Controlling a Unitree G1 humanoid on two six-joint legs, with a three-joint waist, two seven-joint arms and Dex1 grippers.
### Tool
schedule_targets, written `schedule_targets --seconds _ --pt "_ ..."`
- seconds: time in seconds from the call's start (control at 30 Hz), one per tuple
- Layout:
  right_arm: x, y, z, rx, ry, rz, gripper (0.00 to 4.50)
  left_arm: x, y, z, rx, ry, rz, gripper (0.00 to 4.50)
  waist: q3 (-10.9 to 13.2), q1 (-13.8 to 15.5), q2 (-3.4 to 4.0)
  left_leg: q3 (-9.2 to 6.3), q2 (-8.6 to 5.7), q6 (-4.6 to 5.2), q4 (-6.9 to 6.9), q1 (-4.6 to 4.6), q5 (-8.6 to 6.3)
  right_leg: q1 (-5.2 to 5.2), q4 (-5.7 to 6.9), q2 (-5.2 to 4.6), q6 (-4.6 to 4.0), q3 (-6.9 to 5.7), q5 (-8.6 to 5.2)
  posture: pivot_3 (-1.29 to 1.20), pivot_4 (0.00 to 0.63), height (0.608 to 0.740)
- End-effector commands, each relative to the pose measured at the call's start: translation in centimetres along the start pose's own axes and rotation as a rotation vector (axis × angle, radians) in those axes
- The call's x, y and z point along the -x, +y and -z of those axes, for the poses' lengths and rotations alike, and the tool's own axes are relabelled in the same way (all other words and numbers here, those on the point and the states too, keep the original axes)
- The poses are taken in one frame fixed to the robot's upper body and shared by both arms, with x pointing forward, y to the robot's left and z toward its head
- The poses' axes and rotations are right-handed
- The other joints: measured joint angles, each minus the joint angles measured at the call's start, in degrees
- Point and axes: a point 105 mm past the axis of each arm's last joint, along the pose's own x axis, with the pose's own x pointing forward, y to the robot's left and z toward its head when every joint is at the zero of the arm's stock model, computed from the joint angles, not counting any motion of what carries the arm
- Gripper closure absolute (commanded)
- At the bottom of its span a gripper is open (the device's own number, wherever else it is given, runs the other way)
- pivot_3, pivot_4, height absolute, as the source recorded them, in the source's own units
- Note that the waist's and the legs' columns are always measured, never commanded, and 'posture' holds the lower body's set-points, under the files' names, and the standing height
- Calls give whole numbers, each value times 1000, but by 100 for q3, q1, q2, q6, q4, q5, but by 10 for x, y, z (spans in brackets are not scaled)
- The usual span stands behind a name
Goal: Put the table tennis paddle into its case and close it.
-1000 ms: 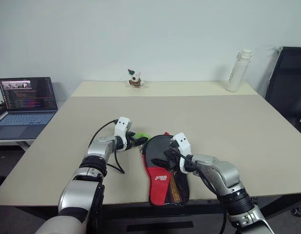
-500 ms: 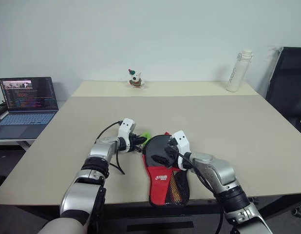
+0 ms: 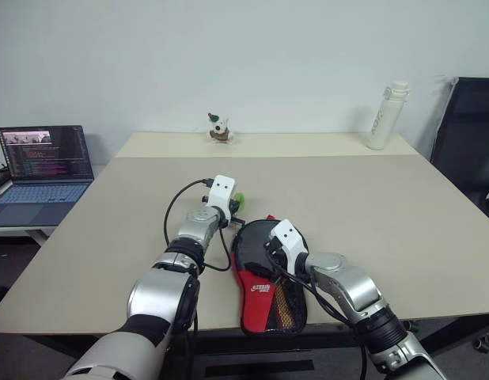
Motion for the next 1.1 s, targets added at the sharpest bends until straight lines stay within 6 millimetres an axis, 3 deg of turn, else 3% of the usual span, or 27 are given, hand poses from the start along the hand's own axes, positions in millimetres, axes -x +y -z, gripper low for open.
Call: schedule_targets --seconds 0.03,0.33,0.67,0.87,1.1 --pt "-3 8 44 -59 159 -26 0 -3 -10 -34 -61 -84 2 4472 0 -7 0 1 1 0 -1 1 0 0 0 1 0 0 0 0 150 740" --pt "-3 13 63 -79 208 -16 0 -12 -77 -58 -142 -136 176 4472 -13 0 -2 -1 -1 -1 1 4 0 7 -2 1 2 -2 1 0 150 740" --pt "0 22 70 -98 216 -25 0 -9 -134 -78 -249 -206 329 4472 -20 15 1 -1 -3 -2 0 2 -1 10 -9 0 3 -2 0 0 150 740" --pt "0 21 70 -98 216 -18 0 -5 -160 -85 -260 -239 417 4472 -21 11 3 -1 -3 -3 -2 3 -1 10 -11 0 3 -2 0 0 150 740" --pt "1 17 68 -96 216 -7 0 1 -178 -77 -255 -232 537 4472 -21 6 3 1 -3 -3 -4 2 -1 9 -14 0 3 -1 0 0 150 740"
